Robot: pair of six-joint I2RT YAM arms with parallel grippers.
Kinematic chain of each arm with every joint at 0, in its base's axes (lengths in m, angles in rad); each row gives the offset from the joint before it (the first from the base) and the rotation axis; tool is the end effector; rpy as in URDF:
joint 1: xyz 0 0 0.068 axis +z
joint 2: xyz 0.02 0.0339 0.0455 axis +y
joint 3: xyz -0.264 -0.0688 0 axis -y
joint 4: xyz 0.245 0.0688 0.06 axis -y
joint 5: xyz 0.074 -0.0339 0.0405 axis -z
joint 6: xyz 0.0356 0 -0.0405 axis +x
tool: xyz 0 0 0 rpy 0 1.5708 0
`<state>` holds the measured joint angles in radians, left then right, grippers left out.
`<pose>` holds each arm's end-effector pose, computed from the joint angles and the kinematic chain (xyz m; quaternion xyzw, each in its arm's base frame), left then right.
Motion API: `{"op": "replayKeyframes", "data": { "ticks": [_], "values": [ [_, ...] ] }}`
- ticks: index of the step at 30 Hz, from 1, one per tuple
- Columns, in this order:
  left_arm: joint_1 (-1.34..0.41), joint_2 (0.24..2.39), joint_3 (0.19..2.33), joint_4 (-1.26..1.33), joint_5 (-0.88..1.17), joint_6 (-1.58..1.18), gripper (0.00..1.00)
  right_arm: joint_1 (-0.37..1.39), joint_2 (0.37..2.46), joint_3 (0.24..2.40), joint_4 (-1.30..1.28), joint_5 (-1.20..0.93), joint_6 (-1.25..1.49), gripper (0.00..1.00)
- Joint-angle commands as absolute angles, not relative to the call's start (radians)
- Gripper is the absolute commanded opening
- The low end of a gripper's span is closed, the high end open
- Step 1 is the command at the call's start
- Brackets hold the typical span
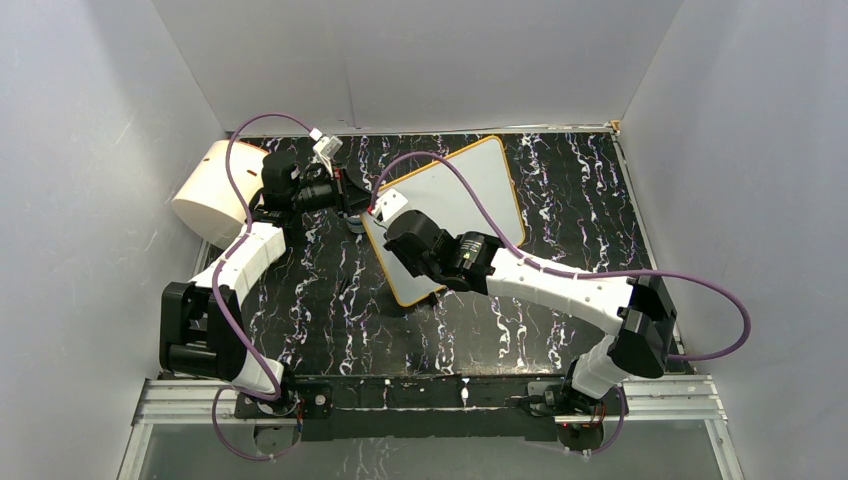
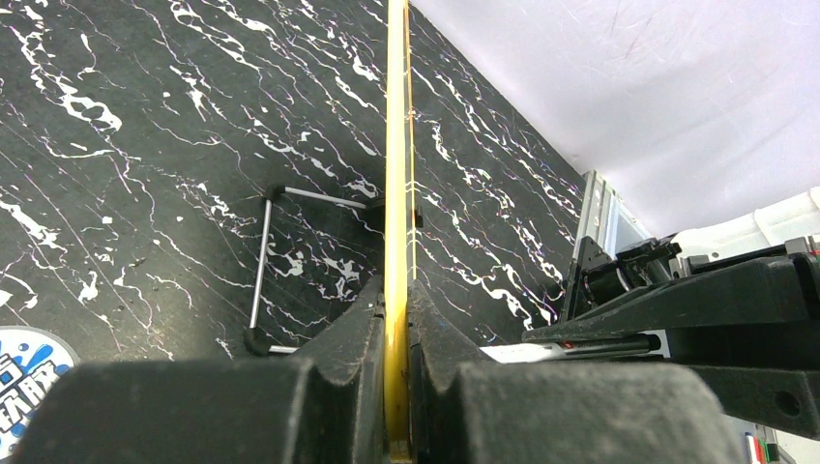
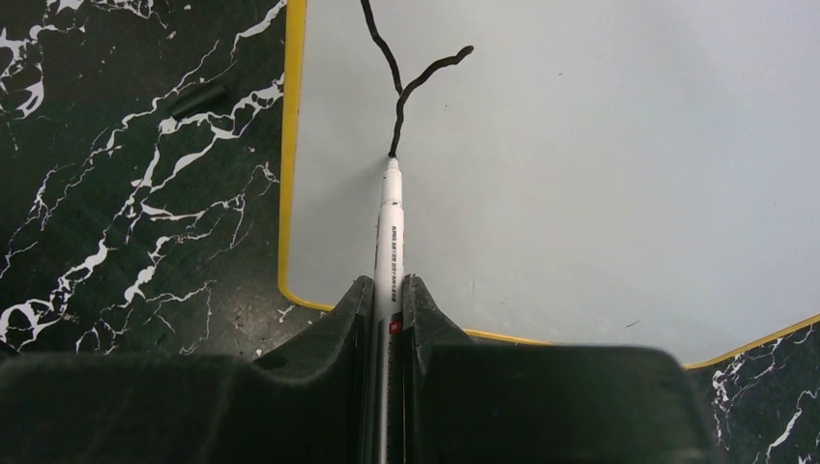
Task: Write a sentence on the whiteboard
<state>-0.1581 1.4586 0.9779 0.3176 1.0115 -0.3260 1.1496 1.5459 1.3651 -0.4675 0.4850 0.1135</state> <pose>0.3182 -0.0813 0.3007 0.2565 0.6909 -0.4943 0.4611 0.1580 0.3120 0.3287 -0.3376 0.8082 0.0815 0.4757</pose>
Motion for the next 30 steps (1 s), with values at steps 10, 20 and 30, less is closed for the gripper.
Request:
{"op": "replayKeyframes", "data": {
  "ticks": [10, 20, 30],
  "values": [
    [-0.184, 1.472, 0.95, 0.268, 1.047, -0.297, 0.0, 1.149, 1.497, 1.346, -0.413, 0.502, 0.133, 0.0],
    [-0.185, 1.47, 0.949, 0.267, 1.048, -0.296, 0.0, 1.148, 1.425, 1.276, -0.313, 0.568, 0.127, 0.0],
    [-0.184, 1.47, 0.949, 0.267, 1.049, -0.296, 0.0, 1.147, 1.447, 1.272, -0.284, 0.573, 0.124, 0.0]
  ]
}}
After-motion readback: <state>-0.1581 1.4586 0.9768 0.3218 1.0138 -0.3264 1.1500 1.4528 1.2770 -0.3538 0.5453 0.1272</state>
